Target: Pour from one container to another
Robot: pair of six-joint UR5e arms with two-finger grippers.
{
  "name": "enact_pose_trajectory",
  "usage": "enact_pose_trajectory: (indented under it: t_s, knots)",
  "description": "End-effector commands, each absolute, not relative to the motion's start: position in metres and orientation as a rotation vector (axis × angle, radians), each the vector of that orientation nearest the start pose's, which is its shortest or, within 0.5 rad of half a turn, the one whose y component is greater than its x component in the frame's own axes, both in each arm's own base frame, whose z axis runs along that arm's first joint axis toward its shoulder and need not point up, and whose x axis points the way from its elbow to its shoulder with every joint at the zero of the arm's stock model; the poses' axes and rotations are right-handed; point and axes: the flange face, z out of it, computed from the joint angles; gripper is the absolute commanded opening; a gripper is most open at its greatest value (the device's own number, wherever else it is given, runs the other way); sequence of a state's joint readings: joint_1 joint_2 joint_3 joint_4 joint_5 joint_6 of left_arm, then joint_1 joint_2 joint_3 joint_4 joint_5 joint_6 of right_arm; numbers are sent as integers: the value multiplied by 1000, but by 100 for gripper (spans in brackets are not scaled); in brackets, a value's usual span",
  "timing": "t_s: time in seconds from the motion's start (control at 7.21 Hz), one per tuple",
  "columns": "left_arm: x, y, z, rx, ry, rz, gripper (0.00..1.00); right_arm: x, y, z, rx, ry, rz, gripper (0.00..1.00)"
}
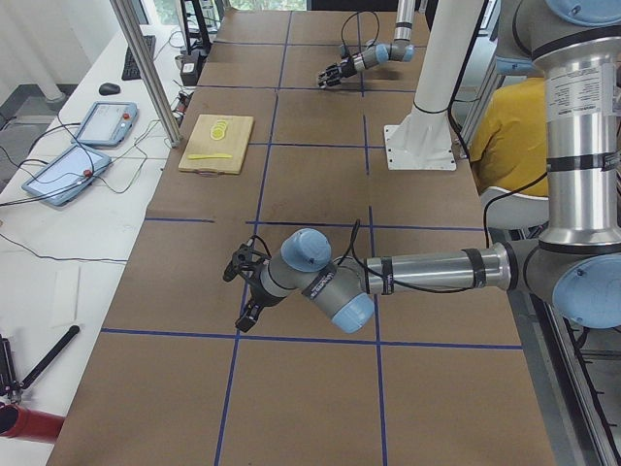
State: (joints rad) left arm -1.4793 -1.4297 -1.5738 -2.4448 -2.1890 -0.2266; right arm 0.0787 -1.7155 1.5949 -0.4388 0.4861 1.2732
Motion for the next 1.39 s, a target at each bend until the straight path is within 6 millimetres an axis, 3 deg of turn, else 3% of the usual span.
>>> enact_pose_trajectory:
  t_s: [0.0,0.14,0.28,0.55,0.69,0.83,1.11,1.25]
  knots:
    - [-34,-462,629,611,695,99,100,-402,-253,570,1127,-704,360,83]
    - [-34,-462,629,611,695,99,100,-401,-253,570,1126,-704,358,84]
    - [-34,-462,629,610,695,98,100,-402,-248,564,1118,-735,361,100]
    - [-33,-462,629,603,703,77,100,-391,-236,558,1057,-811,326,100]
    - [-34,-461,626,608,704,76,100,-350,-228,567,978,-809,249,100]
    - [-34,-461,624,613,704,77,100,-326,-223,571,928,-808,205,100]
    - [-35,-459,627,607,694,72,100,-296,-212,545,750,-888,110,100]
    - [-36,-451,632,596,690,67,100,-272,-224,545,667,-892,91,100]
